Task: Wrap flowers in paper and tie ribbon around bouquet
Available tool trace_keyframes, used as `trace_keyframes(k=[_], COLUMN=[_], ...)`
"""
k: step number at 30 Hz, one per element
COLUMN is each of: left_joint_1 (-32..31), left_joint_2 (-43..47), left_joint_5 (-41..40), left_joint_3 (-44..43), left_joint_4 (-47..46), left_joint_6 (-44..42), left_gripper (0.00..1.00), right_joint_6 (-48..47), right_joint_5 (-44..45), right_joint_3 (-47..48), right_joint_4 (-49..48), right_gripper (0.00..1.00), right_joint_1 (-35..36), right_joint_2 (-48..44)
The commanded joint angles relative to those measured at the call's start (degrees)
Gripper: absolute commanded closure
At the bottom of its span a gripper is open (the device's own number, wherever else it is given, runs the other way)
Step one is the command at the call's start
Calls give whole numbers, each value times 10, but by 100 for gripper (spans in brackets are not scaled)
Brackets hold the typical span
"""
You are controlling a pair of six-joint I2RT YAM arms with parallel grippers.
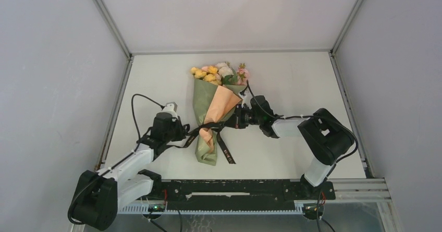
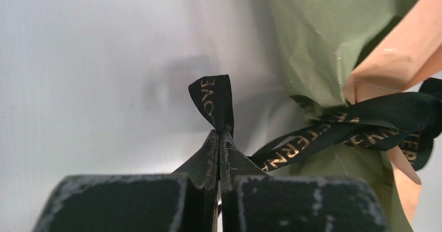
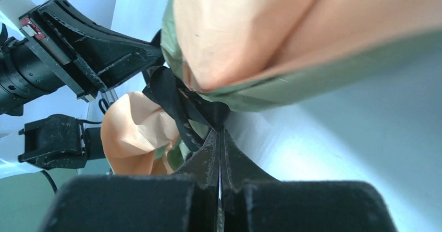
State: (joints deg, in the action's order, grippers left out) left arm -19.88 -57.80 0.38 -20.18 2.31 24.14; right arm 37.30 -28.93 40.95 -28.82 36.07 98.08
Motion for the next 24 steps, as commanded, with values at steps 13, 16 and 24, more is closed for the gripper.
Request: trace_keyframes(k=[13,16,24], left_joint_1=[18,17,19], left_joint_2=[-14,-45,-82], left_joint_5=[-2,19,-18], left_joint_3=[-1,-6,-5], left_joint_4=[-134,-164,-70], left_joint_6=[-49,-41,9], left_gripper=[100,100,100], right_joint_6=[-26,-25,-42], right_joint_5=[-22,-53,-71], right_joint_3=[-53,-49,-54], right_joint_4=[75,71,99], right_gripper=[100,100,100], right_joint_1=[-32,-34,-87], right_joint_2=[-56,-29,-19])
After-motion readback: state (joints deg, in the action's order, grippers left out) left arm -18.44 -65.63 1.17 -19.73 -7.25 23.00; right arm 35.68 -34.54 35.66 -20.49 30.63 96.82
